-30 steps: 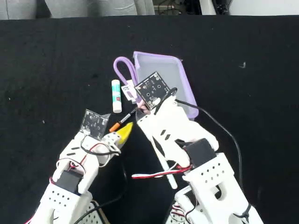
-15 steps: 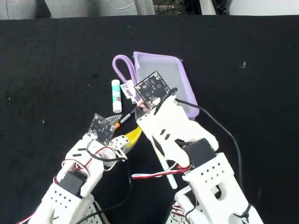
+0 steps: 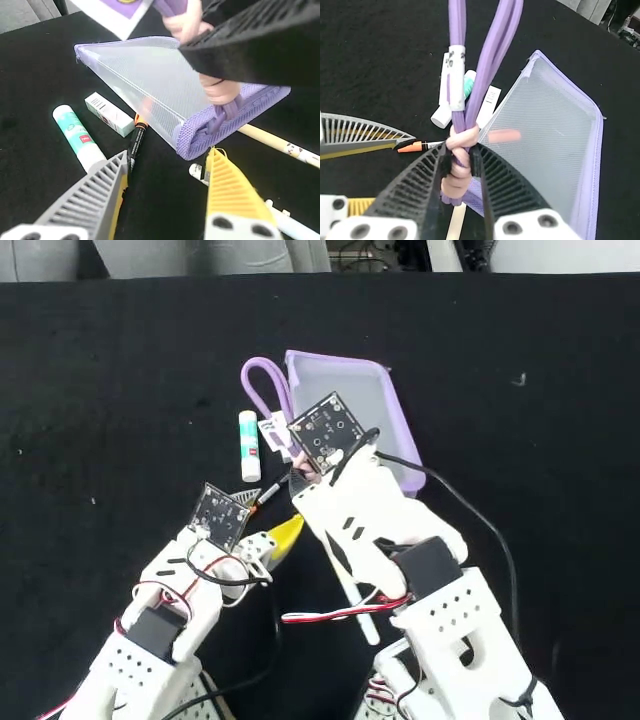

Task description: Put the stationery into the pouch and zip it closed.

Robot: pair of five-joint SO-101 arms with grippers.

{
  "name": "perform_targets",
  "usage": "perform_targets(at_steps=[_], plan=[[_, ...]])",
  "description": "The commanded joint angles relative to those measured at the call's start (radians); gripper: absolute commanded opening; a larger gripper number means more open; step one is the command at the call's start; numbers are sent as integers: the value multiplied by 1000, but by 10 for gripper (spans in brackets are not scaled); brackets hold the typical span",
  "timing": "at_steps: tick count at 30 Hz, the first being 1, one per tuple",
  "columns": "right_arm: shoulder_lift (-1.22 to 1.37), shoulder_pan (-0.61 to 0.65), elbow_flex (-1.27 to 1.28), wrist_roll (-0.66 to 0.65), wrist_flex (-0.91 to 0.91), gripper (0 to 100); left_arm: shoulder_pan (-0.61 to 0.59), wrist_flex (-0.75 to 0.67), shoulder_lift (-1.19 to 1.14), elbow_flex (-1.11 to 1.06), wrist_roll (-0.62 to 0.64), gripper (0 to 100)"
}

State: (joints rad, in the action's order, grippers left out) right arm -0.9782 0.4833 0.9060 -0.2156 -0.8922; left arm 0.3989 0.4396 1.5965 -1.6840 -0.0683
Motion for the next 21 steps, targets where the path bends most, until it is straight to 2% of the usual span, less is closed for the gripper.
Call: perform_targets(at_steps=[1,10,13,15,18,21], plan=[[-38,18,-15,-2,21,11,1,-78,-8,-25,6,249],[-38,18,-15,-2,21,11,2,-86,-8,-24,6,249],[-38,18,-15,-3,21,11,1,-48,-8,1,8,249],[-38,18,-15,-3,21,11,5,37,-8,51,11,249],[-38,14,-15,-6,23,11,18,236,-9,168,12,249],[-38,15,-15,-6,26,11,15,285,-15,203,14,249]])
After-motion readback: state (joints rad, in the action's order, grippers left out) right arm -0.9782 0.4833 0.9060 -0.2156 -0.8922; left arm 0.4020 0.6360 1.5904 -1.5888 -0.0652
